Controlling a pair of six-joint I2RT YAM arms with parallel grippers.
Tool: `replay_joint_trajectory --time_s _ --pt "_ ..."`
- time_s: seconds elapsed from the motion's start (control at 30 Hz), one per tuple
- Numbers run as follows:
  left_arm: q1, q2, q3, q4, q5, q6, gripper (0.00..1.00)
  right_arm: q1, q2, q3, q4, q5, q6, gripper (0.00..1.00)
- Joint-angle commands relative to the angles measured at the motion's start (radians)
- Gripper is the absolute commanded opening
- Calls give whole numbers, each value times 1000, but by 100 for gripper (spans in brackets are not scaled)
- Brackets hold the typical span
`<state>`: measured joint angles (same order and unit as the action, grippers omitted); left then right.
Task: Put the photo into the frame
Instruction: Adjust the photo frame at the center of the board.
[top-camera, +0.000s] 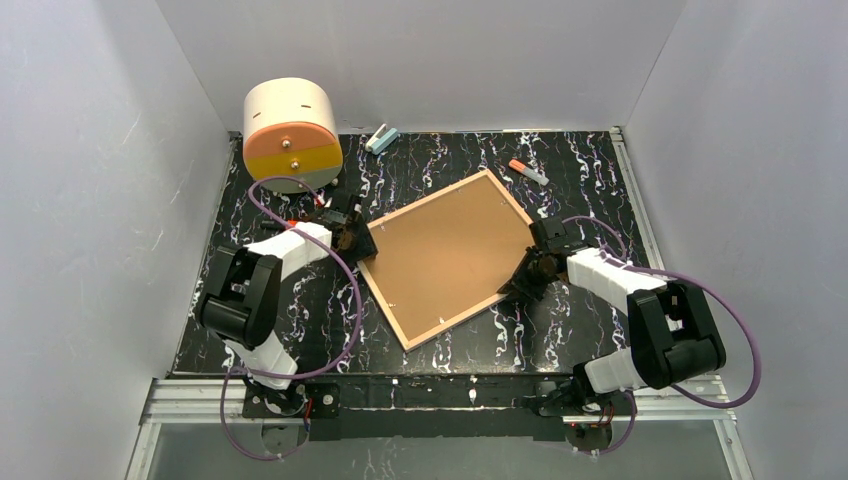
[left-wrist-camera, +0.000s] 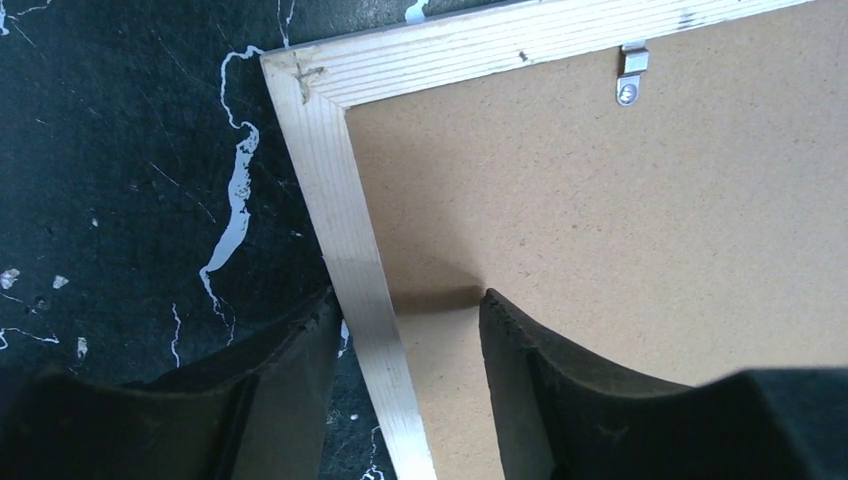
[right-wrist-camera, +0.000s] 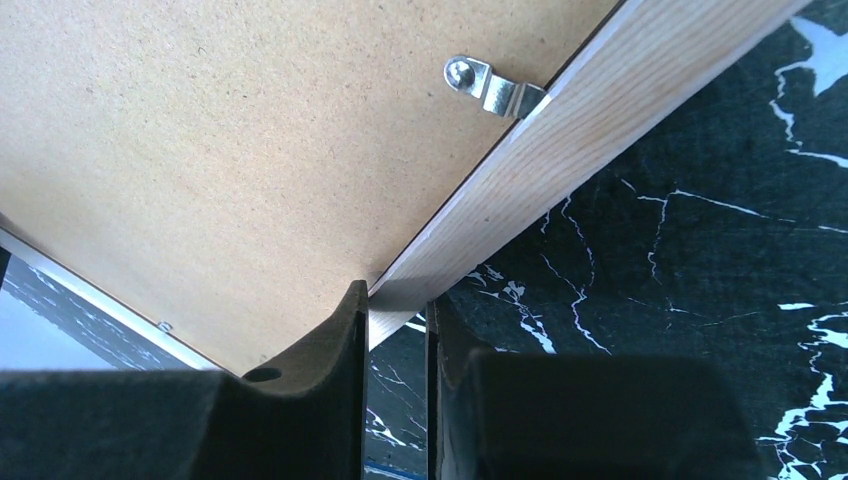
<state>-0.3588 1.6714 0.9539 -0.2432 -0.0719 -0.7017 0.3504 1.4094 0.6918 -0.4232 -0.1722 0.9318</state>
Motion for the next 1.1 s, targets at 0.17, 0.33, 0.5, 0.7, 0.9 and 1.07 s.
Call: replay_joint_trajectory --time_s 0.17,0.33,0.5,0.7,0.9,1.07 --pt "-23 -65 -29 -41 -51 47 63 43 46 86 -49 -25 -151 10" --pt "-19 -154 -13 -102 -168 128 76 -13 72 126 -113 15 -281 10" --pt "6 -236 9 -134 -238 252 98 -54 94 203 -237 77 -371 23" --pt "36 -146 78 -91 -57 370 97 -54 38 324 -266 147 -353 67" --pt "37 -43 74 4 263 336 79 -36 137 507 -246 81 -334 67" --pt "35 -18 41 97 399 323 71 64 268 670 -225 70 -271 63"
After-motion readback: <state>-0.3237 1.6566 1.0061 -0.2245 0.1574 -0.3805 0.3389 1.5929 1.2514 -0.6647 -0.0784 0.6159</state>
